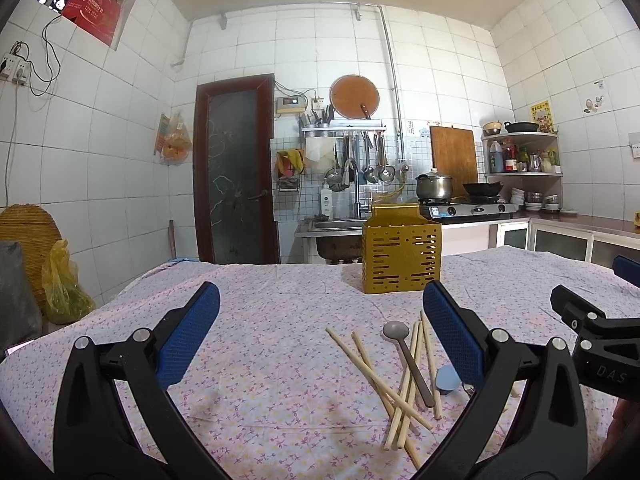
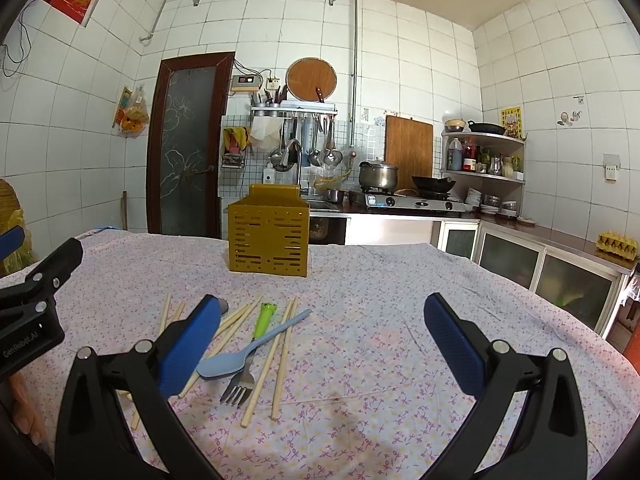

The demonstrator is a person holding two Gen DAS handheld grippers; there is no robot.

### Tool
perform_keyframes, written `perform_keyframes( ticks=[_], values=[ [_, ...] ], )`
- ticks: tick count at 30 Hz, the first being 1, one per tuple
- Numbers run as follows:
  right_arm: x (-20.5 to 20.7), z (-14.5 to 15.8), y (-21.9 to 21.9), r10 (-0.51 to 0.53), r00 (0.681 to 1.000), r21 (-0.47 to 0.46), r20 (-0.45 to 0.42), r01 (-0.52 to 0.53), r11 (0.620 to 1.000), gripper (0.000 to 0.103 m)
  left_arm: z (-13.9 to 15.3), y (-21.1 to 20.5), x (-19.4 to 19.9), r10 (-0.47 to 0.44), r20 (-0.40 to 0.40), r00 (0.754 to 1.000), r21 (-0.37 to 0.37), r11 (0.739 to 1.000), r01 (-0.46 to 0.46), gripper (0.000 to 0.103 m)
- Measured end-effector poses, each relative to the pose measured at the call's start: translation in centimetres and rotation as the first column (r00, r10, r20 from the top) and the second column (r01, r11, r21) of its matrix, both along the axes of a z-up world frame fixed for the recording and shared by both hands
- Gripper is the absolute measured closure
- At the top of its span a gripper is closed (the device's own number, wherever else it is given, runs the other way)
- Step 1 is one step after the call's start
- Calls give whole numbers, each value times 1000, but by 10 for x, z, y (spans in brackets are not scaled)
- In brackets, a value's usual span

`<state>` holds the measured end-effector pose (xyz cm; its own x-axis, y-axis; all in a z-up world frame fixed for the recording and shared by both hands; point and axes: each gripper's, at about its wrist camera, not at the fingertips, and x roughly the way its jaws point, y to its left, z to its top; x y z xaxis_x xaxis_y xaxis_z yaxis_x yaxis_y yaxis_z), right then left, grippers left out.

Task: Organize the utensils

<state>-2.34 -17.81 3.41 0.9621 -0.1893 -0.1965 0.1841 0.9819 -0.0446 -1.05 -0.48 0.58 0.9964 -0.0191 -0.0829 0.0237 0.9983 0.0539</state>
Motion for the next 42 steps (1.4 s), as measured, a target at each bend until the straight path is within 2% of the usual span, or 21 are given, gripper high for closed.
perform_keyframes(
  ticks=[15,20,23,26,28,31,33,36,39,42],
  values=[
    [10,-6,-4,2,1000,26,-31,-1,1000,4,-2,-6,2,-2,-17,1000,41,999,2,5],
    [19,-8,-3,-1,997,18,-74,3,1000,4,-2,-3,10,8,-54,999,32,999,-7,5],
    [29,-11,-3,9,992,21,-122,-7,1000,4,-2,-4,19,-2,-107,994,32,999,5,5],
    [46,-12,-8,26,981,57,-193,-15,998,4,-2,-9,35,-45,-210,977,38,998,54,5],
    [60,-9,-14,37,973,94,-227,-16,995,4,3,-10,46,-25,-223,974,54,998,38,5],
    [81,-6,-19,32,963,95,-268,-7,996,4,13,-8,69,-2,-272,962,53,998,17,5],
    [102,-3,-22,13,950,70,-312,9,998,5,18,-6,92,1,-324,946,40,999,13,5],
    [133,-6,-26,-14,921,52,-388,37,998,5,19,-10,123,22,-375,927,67,998,4,5],
    [160,-11,-30,-35,907,49,-419,62,997,6,14,-10,158,30,-432,901,69,998,-1,5],
    [186,-23,-32,-55,886,48,-460,87,995,17,3,-12,189,37,-498,867,60,998,-8,5]
  ],
)
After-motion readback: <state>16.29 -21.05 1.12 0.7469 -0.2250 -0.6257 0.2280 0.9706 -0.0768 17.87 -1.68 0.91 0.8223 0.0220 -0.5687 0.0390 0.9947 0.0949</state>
